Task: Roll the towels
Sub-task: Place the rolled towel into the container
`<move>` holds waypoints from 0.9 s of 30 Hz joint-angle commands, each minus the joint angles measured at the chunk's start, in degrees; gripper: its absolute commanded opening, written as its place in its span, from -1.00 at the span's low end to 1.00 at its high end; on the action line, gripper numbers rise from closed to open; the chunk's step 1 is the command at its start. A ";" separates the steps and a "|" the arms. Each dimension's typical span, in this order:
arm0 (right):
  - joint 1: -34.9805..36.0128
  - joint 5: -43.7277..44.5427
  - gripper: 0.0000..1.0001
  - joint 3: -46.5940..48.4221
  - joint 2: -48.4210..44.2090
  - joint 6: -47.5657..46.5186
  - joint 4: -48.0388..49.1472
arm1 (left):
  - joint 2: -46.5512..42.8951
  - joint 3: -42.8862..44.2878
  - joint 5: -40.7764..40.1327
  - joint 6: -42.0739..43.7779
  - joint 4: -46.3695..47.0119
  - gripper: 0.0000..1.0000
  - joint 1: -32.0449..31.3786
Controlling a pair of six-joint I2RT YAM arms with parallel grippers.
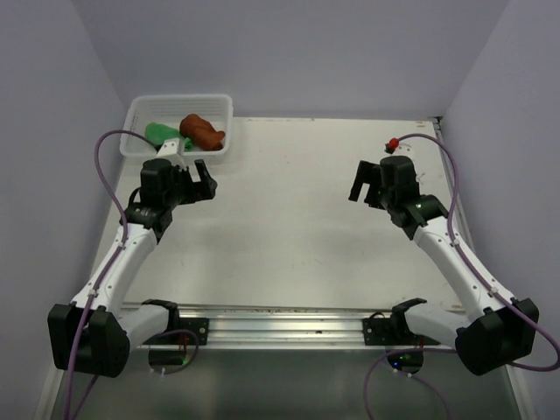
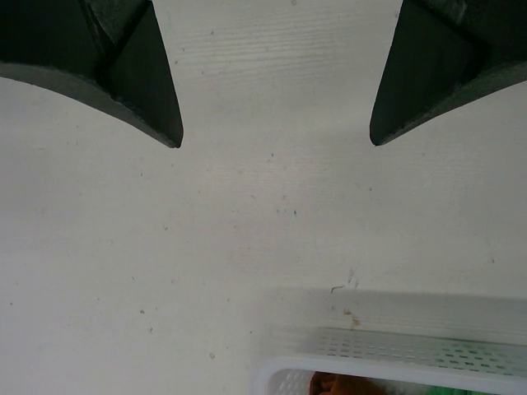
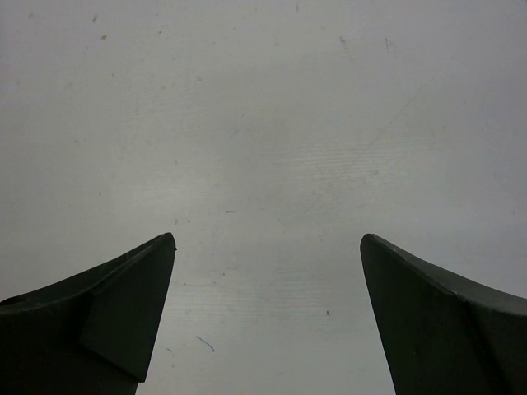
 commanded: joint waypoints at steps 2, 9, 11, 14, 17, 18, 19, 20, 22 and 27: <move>-0.11 1.77 0.98 1.16 1.53 0.21 -0.37 | -0.91 0.57 -2.68 1.84 2.73 0.99 -0.27; -0.11 4.85 0.98 1.68 5.57 0.56 -1.16 | -0.91 0.57 -3.48 1.93 2.55 0.99 -0.27; -0.20 4.68 0.98 1.33 5.75 0.74 -0.99 | -0.73 0.84 -3.66 1.93 2.46 0.99 -0.27; -0.11 4.50 0.98 0.54 5.40 0.74 0.69 | 0.06 1.01 -3.66 1.93 2.29 0.99 -0.27; -0.11 4.94 0.98 0.62 5.84 0.74 0.51 | 0.41 1.19 -3.83 1.93 2.20 0.99 -0.36; -0.11 4.85 0.98 0.53 6.19 0.83 0.43 | 0.50 1.10 -3.92 1.93 2.20 0.99 -0.27; -0.20 4.76 0.98 0.53 6.28 0.91 0.51 | 0.50 1.10 -4.01 1.93 2.28 0.99 -0.27; -0.11 4.59 0.98 0.45 6.46 1.09 0.51 | 0.50 1.10 -4.18 2.01 2.28 0.99 -0.27; -0.11 4.32 0.98 0.36 6.63 1.27 0.69 | 0.59 1.10 -4.27 2.01 2.28 0.99 -0.27; -0.11 4.50 0.98 0.01 6.81 1.44 0.95 | 0.94 1.10 -4.27 2.01 2.28 0.99 -0.27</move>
